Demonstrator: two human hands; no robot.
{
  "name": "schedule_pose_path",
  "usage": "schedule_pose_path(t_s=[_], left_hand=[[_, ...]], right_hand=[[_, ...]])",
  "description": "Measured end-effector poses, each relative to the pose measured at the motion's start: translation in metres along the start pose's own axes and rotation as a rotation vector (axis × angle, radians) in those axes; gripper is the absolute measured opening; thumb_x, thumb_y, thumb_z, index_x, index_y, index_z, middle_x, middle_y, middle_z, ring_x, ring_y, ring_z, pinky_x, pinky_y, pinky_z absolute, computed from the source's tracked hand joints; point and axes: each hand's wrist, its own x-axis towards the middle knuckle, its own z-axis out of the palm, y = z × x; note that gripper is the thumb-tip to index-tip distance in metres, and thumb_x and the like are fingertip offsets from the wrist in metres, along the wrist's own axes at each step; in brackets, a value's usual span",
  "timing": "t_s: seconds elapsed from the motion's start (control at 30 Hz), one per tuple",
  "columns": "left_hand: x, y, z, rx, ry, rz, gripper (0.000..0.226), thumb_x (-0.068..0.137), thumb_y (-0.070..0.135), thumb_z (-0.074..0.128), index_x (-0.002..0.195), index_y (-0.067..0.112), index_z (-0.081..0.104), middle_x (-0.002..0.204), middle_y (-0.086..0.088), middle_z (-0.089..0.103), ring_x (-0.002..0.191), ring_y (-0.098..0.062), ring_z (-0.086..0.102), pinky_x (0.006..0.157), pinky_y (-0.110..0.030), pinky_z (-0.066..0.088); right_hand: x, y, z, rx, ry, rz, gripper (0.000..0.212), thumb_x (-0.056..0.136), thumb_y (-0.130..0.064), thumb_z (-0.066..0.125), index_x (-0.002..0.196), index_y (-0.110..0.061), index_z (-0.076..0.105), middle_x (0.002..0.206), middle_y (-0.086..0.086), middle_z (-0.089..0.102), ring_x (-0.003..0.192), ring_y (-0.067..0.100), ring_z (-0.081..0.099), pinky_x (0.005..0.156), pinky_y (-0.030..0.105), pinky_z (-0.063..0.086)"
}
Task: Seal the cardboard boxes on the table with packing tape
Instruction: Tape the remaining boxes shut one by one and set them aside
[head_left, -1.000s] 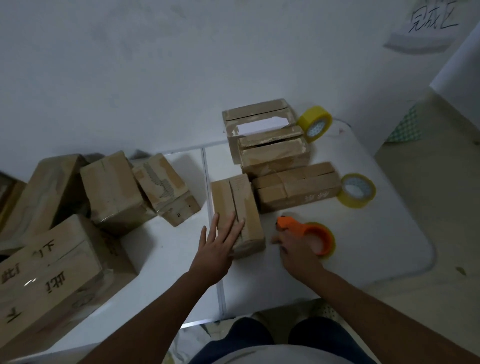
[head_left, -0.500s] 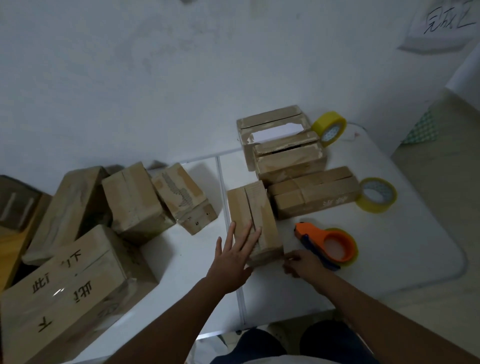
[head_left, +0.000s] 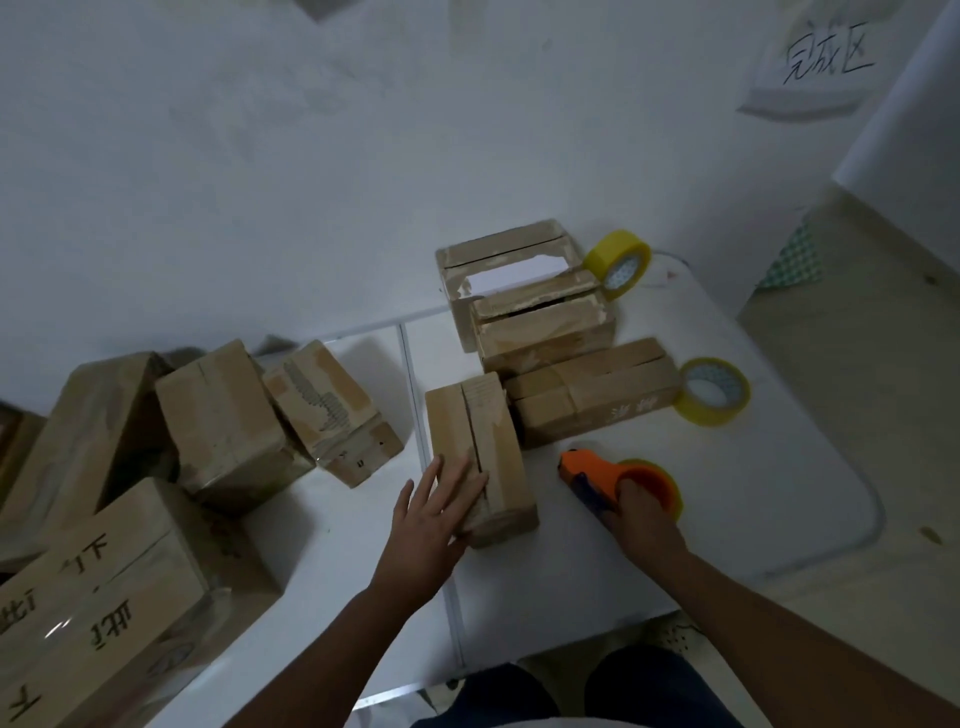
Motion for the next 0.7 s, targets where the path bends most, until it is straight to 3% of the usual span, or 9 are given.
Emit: schedule_pose_path(t_s=[0.07,0.13,0.2,0.3,0.37,0.43,0.5,0.6,0.7], left_hand=[[-0.003,-0.005,-0.003,-0.001,0.022,-0.004,0.088,0.092,0.040,0.066,0.154,0.049,0.004,0.166,0.012,-0.005,0.152,-0.022,-0.005,0.118,-0.055,0.010],[-0.004,-0.006,-0.009,-0.019,0.037,0.007,0.074,0.094,0.060,0.049,0.155,0.047,0.009,0.165,0.015,-0.006,0.152,-0.018,-0.011,0.119,-0.051,0.002],[-0.001,0.000,-0.018,-0.090,0.047,0.023,0.066,0.096,0.068,0.032,0.155,0.044,0.016,0.165,0.015,-0.001,0.152,-0.014,-0.008,0.118,-0.046,0.000],[0.012,0.023,-0.038,-0.336,0.111,-0.048,0.055,0.101,0.056,0.038,0.151,0.035,0.036,0.162,0.014,0.021,0.148,-0.008,0.022,0.116,-0.034,0.024],[0.024,0.043,-0.055,-0.664,0.113,-0.276,0.042,0.101,0.044,0.046,0.142,0.034,0.049,0.149,0.015,0.043,0.136,-0.008,0.042,0.103,-0.026,0.042],[0.038,0.062,-0.068,-1.108,0.070,-0.581,0.028,0.100,0.038,0.052,0.127,0.034,0.061,0.130,0.008,0.061,0.120,-0.013,0.056,0.085,-0.026,0.049],[0.050,0.071,-0.068,-1.360,-0.020,-0.739,0.025,0.099,0.038,0.056,0.119,0.026,0.067,0.119,-0.002,0.068,0.112,-0.017,0.061,0.078,-0.029,0.049],[0.057,0.079,-0.067,-1.462,-0.103,-0.793,0.028,0.098,0.038,0.058,0.106,0.014,0.070,0.106,-0.013,0.069,0.095,-0.019,0.060,0.078,-0.031,0.048],[0.059,0.088,-0.074,-1.533,-0.145,-0.781,0.035,0.101,0.041,0.052,0.087,0.012,0.067,0.082,-0.011,0.053,0.073,-0.020,0.046,0.072,-0.032,0.038]], right_hand=[[-0.006,-0.010,-0.015,-0.028,-0.002,-0.034,0.013,0.100,-0.022,0.049,0.107,-0.015,0.041,0.113,0.013,0.057,0.096,0.024,0.054,0.075,0.030,0.042],[-0.017,-0.022,-0.037,-0.038,-0.083,-0.134,0.017,0.103,-0.019,0.041,0.116,-0.025,0.032,0.120,0.025,0.054,0.107,0.031,0.053,0.090,0.036,0.044],[-0.019,-0.025,-0.048,-0.006,0.001,-0.183,0.023,0.105,-0.018,0.035,0.126,-0.012,0.042,0.133,0.023,0.053,0.111,0.029,0.054,0.089,0.032,0.042],[-0.019,-0.016,-0.049,0.228,0.173,-0.186,0.024,0.103,-0.019,0.040,0.109,-0.007,0.060,0.103,0.013,0.067,0.083,0.020,0.058,0.068,0.029,0.041],[-0.024,-0.018,-0.059,0.330,0.181,-0.179,0.021,0.102,-0.021,0.045,0.098,-0.009,0.061,0.088,0.009,0.066,0.077,0.020,0.059,0.061,0.027,0.041],[-0.031,-0.024,-0.072,0.404,0.216,-0.200,0.020,0.100,-0.029,0.049,0.089,-0.016,0.058,0.080,0.000,0.062,0.074,0.016,0.059,0.057,0.022,0.039],[-0.038,-0.029,-0.084,0.440,0.249,-0.240,0.018,0.098,-0.033,0.051,0.089,-0.020,0.059,0.080,-0.007,0.061,0.075,0.008,0.059,0.057,0.018,0.040],[-0.047,-0.031,-0.092,0.471,0.262,-0.272,0.020,0.097,-0.036,0.054,0.089,-0.021,0.064,0.084,-0.010,0.064,0.078,0.000,0.060,0.060,0.015,0.043],[-0.053,-0.035,-0.100,0.497,0.269,-0.286,0.027,0.095,-0.040,0.056,0.089,-0.017,0.068,0.087,-0.006,0.068,0.079,0.003,0.063,0.066,0.026,0.051]])
